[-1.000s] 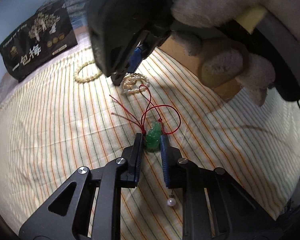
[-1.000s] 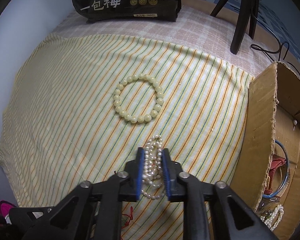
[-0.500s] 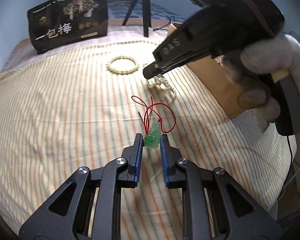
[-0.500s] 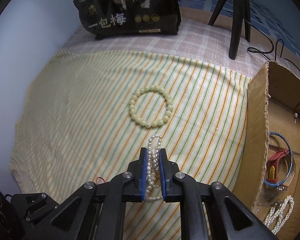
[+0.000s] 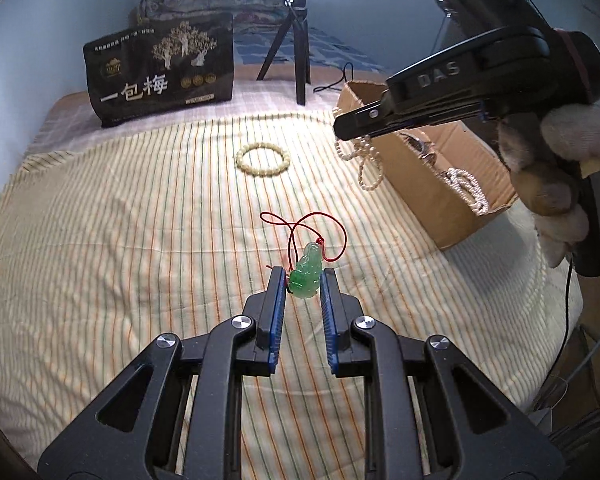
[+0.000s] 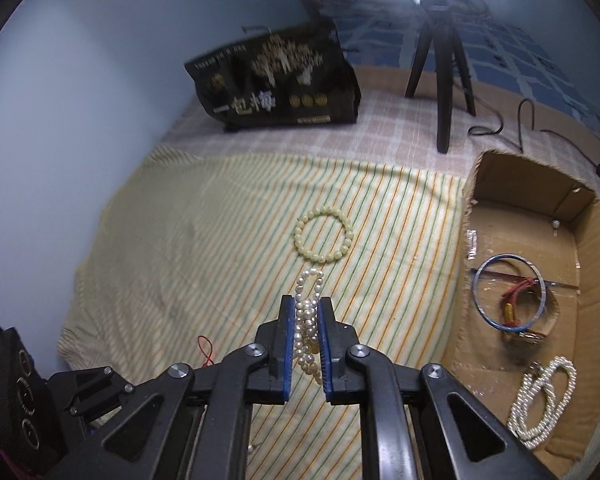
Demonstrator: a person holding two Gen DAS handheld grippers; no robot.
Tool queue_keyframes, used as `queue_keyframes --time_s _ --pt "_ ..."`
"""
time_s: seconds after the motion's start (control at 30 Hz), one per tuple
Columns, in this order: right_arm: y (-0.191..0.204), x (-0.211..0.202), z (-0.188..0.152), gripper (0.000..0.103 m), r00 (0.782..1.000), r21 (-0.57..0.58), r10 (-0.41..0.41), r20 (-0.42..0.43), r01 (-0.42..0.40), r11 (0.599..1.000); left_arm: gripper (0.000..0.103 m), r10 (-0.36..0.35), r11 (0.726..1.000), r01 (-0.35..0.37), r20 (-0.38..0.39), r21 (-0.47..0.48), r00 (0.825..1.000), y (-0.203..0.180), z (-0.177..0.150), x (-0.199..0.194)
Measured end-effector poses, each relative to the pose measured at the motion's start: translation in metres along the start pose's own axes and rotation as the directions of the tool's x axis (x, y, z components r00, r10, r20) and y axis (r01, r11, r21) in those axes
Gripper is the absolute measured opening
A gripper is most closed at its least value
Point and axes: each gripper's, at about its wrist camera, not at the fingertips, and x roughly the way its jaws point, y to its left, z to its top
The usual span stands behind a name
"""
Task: Organize jewelry
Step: 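Carry the jade pendant and pearl strand over the cardboard box with both tools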
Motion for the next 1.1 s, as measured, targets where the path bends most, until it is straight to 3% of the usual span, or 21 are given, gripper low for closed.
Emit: queue_keyframes --time_s 0.57,1.1 --pt "-0.021 -0.096 -0.021 0.009 0.987 0.017 -0.017 0.158 0.014 1.0 0.016 -0.037 0.996 0.027 0.111 0.088 0.993 -0.04 0.028 -0.049" --pt "-0.088 -0.141 -0.024 0.009 0.965 0.08 -0.12 0.232 0.104 0.991 0.016 -0.138 0.976 0.112 0.136 0.186 0.981 -0.101 0.066 -0.033"
